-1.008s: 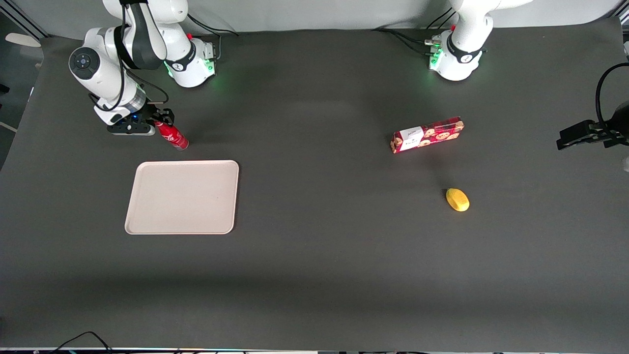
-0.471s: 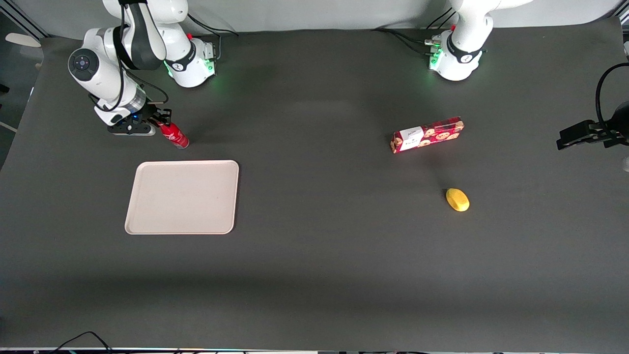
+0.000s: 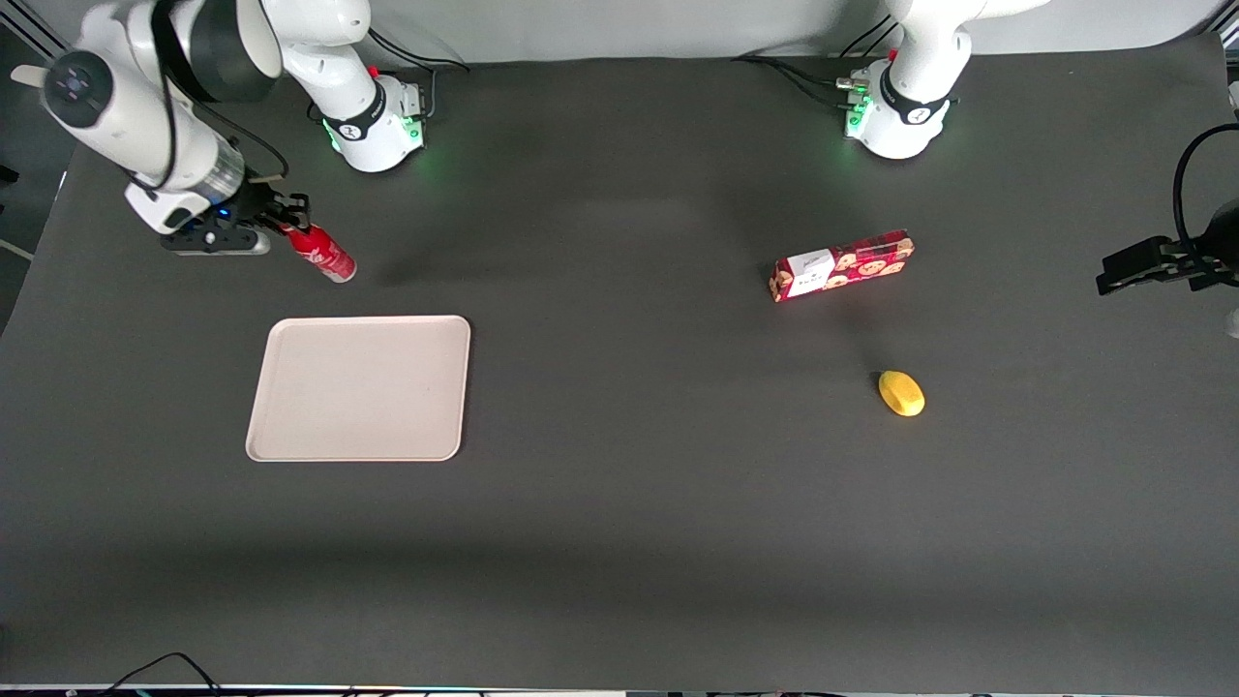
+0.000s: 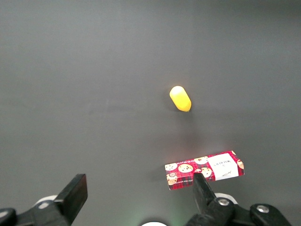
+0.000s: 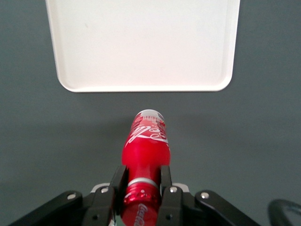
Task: Place coke bottle on tray
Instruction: 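Lift the held bottle and carry it onto the white tray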
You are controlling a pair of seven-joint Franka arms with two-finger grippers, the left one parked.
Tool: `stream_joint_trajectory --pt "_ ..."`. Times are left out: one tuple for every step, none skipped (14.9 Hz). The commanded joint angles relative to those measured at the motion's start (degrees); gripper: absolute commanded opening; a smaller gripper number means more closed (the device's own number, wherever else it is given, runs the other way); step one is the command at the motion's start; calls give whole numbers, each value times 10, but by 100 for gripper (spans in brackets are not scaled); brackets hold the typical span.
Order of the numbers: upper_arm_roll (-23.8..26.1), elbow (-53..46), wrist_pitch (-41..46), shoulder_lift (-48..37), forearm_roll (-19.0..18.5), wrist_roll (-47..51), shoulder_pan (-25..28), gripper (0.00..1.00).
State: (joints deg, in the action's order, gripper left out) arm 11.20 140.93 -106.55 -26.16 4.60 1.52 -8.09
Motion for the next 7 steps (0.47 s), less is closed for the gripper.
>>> stream_joint_trajectory --pt "7 -147 83 43 5 -10 2 0" --pt "7 -194 112 67 3 -12 2 0" --pt "7 -244 138 94 1 -13 2 0" --pt "7 -294 161 122 -7 -17 2 0" --pt "7 -339 181 152 -20 -20 2 0" --pt "7 -380 193 181 -32 -29 2 0" --pt "5 -411 199 208 -42 -43 2 0"
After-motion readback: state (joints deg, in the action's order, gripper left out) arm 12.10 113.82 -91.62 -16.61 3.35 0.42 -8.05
